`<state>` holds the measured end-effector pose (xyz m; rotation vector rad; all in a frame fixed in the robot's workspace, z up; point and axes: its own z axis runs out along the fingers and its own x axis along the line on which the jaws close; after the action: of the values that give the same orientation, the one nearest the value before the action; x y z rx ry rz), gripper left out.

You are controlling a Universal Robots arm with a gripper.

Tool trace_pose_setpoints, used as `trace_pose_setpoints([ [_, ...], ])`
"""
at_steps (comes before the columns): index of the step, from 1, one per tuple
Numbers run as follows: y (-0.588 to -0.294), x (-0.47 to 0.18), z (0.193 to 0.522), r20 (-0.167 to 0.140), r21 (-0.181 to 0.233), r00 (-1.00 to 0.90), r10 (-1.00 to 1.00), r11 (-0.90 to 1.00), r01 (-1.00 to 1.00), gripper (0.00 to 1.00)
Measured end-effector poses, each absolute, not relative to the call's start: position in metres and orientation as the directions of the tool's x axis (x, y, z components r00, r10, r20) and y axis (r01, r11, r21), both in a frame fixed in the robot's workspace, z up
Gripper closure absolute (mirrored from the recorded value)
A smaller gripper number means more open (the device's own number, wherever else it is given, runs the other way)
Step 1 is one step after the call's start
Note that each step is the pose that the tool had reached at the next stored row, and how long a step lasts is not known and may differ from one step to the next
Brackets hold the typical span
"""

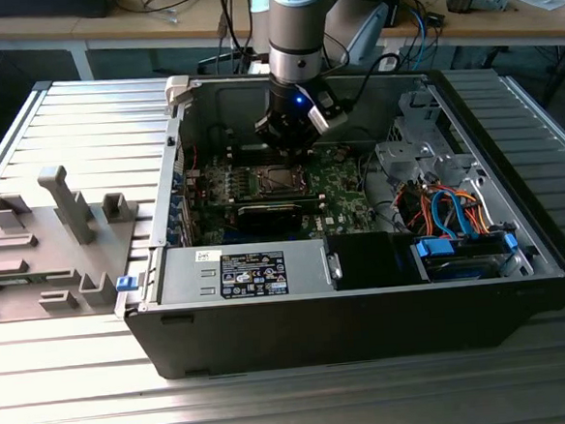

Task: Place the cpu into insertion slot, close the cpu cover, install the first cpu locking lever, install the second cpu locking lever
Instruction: 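Install the first cpu locking lever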

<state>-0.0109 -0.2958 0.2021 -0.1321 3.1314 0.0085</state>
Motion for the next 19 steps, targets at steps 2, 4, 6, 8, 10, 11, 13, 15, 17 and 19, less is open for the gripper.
trace_pose_setpoints([
  [2,-0.295,-0.011,0.204,-0.009,0.006,-0.996,-0.085,0.996,-0.085,0.89],
  [4,-0.296,-0.011,0.209,-0.009,0.005,-0.996,-0.084,0.996,-0.085,0.89],
  [6,-0.296,-0.011,0.212,-0.010,0.005,-0.996,-0.084,0.996,-0.085,0.89],
  [8,-0.297,-0.011,0.212,-0.010,0.005,-0.996,-0.084,0.996,-0.084,0.89],
  [10,-0.300,-0.011,0.212,-0.010,0.005,-0.996,-0.084,0.996,-0.084,0.89],
  [11,-0.303,-0.011,0.212,-0.010,0.005,-0.996,-0.084,0.996,-0.084,0.89],
  [13,-0.308,-0.011,0.212,-0.010,0.005,-0.996,-0.085,0.996,-0.085,0.89],
  [15,-0.314,-0.011,0.212,-0.010,0.005,-0.996,-0.084,0.996,-0.084,0.89],
  [17,-0.319,-0.011,0.212,-0.010,0.005,-0.996,-0.084,0.996,-0.084,0.89],
  [19,-0.327,-0.011,0.212,-0.010,0.005,-0.996,-0.084,0.996,-0.084,0.89],
])
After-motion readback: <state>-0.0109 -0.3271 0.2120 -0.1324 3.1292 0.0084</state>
